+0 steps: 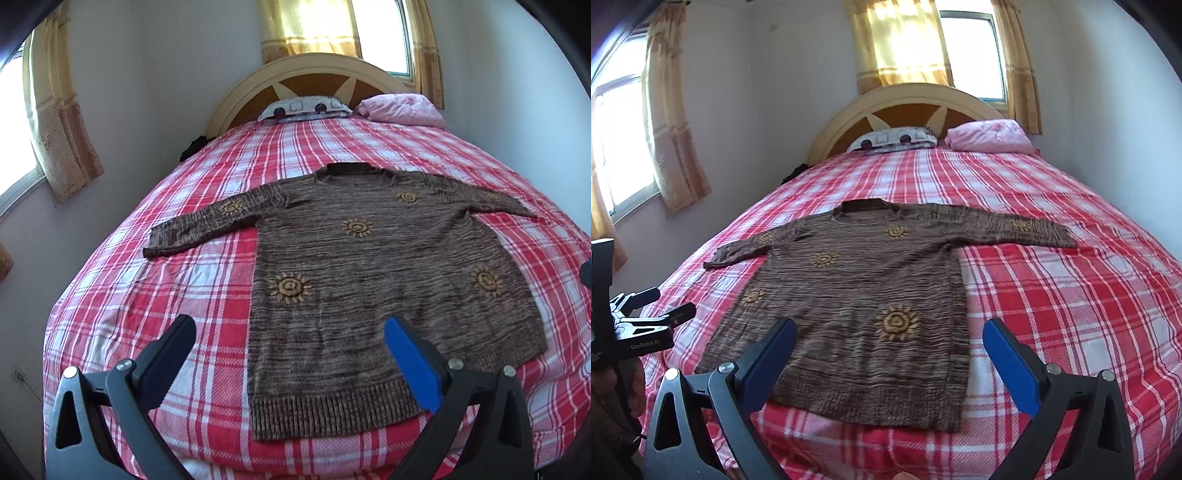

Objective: Fold small clothes
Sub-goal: 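Move the right tool down to the sweater sleeve cuff nearest it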

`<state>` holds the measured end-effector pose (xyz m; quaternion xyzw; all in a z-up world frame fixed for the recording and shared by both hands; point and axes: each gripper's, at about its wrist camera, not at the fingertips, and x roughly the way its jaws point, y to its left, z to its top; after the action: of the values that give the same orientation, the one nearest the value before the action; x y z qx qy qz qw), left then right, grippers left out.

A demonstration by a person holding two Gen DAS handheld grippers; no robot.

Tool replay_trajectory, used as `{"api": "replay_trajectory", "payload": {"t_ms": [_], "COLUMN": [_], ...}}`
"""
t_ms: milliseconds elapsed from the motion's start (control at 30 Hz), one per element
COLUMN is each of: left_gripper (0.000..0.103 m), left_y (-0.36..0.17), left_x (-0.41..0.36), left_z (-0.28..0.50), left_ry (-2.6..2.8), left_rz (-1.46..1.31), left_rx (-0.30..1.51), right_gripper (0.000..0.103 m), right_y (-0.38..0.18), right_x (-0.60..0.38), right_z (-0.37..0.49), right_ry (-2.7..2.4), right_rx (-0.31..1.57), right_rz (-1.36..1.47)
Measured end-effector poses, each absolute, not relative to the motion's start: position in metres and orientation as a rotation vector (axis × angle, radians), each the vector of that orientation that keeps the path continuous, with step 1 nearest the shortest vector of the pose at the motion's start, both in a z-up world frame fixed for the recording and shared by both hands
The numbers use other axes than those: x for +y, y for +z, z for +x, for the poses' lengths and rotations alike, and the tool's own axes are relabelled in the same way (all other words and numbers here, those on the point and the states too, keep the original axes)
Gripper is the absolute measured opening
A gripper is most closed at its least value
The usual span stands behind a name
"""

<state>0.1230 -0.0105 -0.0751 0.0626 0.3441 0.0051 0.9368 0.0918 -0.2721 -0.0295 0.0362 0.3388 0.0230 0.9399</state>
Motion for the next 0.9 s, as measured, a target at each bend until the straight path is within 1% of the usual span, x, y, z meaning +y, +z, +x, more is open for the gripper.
{"api": "replay_trajectory", "payload": {"t_ms": [533,767,900], "left_gripper": [0.103,0.103,0.103], "left_y": [-0.098,-0.107,-0.111], "left_x": [-0.001,-0.003,-0.005], "left_z": [0.225,0.262,0.28], "left_ry": [0.081,0.084,0.089], "left_rz": [0.138,0.146,0.17], "left_rx": [0.778,0.79,0.762], "right_gripper": [0.101,0.101,0.101], "right_y": [-0.06,-0.075,-0.08], "right_x": [-0.345,-0.367,-0.387], "right_z": [0.185,0.219,0.238], "right_ry": [-0.053,-0.09,-0.102], "right_rx": [0.797,0.835,0.851], "right_rz": [0.065,0.052,0.081]}}
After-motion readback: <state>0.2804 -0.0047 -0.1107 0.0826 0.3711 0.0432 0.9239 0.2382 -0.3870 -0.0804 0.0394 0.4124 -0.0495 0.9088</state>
